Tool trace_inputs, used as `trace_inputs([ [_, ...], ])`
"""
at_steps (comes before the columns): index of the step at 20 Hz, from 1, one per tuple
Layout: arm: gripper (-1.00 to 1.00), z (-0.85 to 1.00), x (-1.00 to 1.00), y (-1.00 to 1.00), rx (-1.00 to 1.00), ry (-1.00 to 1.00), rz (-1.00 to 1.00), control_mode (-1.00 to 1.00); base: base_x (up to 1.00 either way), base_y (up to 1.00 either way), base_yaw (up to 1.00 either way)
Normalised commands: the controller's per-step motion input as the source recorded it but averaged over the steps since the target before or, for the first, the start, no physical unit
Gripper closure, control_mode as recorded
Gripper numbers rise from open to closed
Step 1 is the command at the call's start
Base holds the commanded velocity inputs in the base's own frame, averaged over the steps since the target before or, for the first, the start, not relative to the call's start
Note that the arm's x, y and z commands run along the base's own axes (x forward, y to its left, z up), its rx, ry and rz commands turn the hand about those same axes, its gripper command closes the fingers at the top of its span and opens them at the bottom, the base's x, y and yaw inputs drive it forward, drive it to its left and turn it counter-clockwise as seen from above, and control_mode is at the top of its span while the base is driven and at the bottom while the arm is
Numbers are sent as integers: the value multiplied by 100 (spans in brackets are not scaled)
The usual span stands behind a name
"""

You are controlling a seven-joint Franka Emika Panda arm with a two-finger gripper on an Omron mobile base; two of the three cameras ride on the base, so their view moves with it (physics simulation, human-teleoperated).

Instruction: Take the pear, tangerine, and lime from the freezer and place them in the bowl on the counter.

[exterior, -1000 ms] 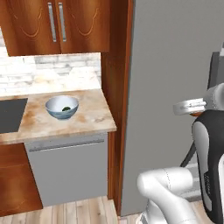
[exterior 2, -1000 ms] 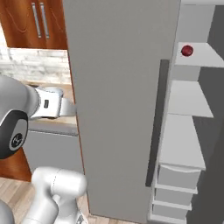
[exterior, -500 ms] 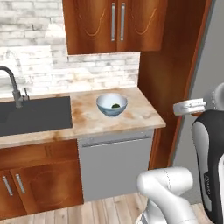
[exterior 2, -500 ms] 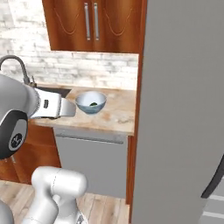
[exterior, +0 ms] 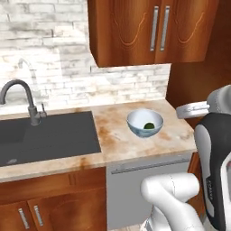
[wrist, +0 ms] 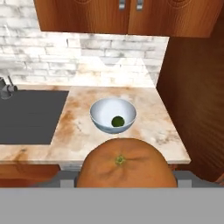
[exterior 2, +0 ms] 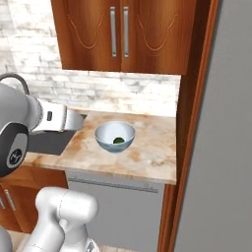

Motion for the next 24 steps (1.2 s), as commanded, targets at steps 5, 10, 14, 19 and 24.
trace_inputs([
  [5, 100, 0, 0, 0, 0, 0, 0, 100, 42, -1, 0],
  [10, 100, 0, 0, 0, 0, 0, 0, 100, 41, -1, 0],
  [14, 100, 0, 0, 0, 0, 0, 0, 100, 44, 0, 0],
  [19, 100, -22, 0, 0, 0, 0, 0, -100, 19, 0, 0],
  [24, 100, -93, -11, 0, 0, 0, 0, -100, 0, 0, 0],
])
